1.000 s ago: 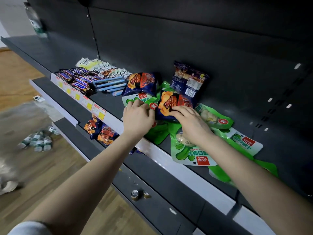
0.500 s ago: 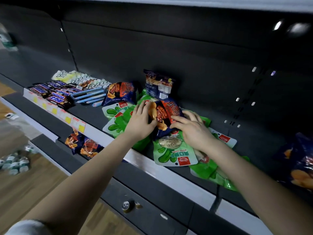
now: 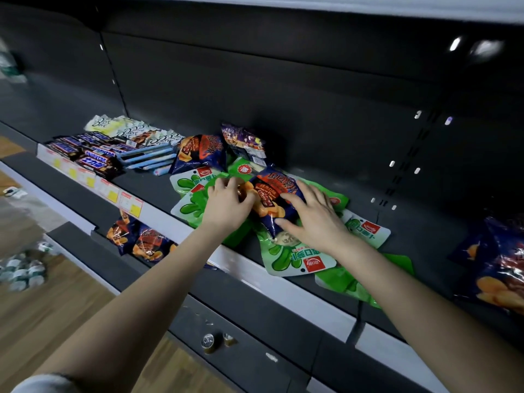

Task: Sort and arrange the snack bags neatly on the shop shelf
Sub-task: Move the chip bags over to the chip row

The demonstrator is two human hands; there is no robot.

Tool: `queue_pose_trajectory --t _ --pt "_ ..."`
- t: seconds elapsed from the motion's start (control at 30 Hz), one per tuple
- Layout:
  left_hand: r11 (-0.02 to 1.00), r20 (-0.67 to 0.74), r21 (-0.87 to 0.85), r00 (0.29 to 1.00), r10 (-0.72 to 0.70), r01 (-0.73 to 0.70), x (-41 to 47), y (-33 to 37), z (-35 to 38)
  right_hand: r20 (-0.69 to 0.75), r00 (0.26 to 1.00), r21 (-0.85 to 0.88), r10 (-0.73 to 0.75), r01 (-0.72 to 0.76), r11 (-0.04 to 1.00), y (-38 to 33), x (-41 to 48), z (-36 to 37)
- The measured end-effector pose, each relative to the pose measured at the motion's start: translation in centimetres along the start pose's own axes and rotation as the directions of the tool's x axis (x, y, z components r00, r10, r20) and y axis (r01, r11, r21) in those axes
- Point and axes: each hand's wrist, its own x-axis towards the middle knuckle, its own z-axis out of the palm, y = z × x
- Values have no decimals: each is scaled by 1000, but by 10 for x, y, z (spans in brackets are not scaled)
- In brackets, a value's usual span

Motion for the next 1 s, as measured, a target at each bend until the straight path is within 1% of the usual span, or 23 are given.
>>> queue_pose_trajectory --t 0.1,0.2,0.3,0.37,0.43,0.57,0.7,0.77,0.9,1.0 --pt "999 -3 20 1000 29 -29 -9 -4 -3 42 999 -36 28 -26 999 -15 8 5" --pt "992 -23 51 993 114 -113 -17 -15 -11 76 996 -74 48 -42 996 -23 20 5" --pt "986 -26 6 986 167 -167 -23 -29 -21 173 983 -62 59 -49 997 -29 30 4" --pt "980 7 9 980 198 -198 -29 -36 -27 243 969 -39 42 -34 999 -32 34 4" --pt "980 24 13 980 197 -198 -34 -41 -28 268 963 -1 5 -5 1000 -36 35 4" --pt "983 -3 42 984 179 -179 -39 -46 -25 193 980 63 -44 32 997 -39 30 8" --pt "989 -90 27 985 150 -148 -38 -44 -26 57 997 178 -57 46 983 -35 20 10" --pt "988 -109 18 982 155 -154 -37 -40 -26 -14 998 208 -66 67 976 -34 15 9" --pt "990 -130 -57 984 118 -127 -35 -27 -22 -170 983 186 -63 95 978 -31 2 1" --pt "979 -137 -107 977 161 -176 -34 -11 -15 -323 945 142 -58 109 984 -23 -8 -14"
